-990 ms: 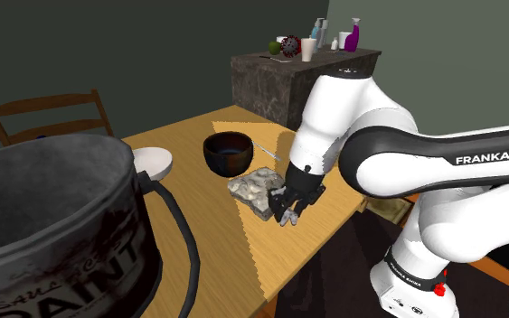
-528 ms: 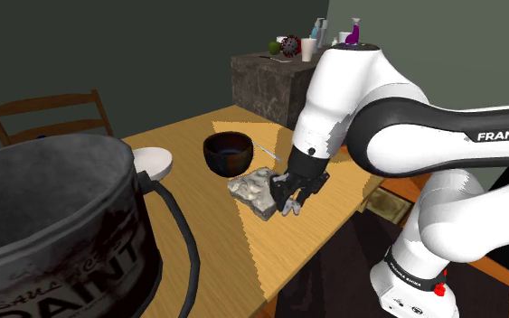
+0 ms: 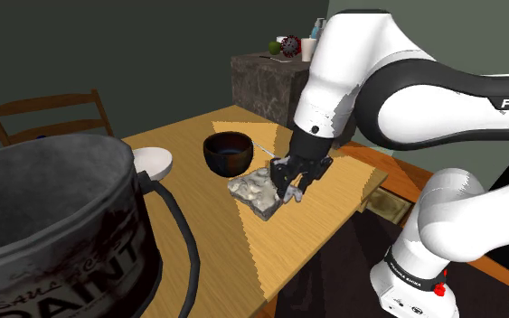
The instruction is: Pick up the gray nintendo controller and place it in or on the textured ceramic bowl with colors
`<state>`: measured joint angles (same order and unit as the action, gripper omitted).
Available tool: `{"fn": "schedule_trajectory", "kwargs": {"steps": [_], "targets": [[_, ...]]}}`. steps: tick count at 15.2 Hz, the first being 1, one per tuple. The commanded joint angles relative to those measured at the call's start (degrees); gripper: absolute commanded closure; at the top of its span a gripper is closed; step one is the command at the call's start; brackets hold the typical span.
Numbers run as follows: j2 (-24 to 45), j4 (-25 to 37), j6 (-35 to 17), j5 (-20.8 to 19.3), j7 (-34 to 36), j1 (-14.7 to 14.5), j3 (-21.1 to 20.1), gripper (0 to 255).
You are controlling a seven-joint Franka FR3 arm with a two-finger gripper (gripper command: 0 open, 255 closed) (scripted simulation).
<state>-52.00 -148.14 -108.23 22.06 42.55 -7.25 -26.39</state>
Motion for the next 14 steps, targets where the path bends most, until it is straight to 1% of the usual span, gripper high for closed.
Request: {"fn": "schedule_trajectory", "kwargs": {"steps": [1, 8, 14], "targets": [[0.0, 1.7, 1.7, -0.5, 0.2, 0.2, 0.5, 255], [0.5, 6.6, 6.0, -1.9, 0.5, 0.9, 1.9, 255], [12.7, 13.4, 1.1, -5.4, -3.3, 6.2, 2.8, 255]]}}
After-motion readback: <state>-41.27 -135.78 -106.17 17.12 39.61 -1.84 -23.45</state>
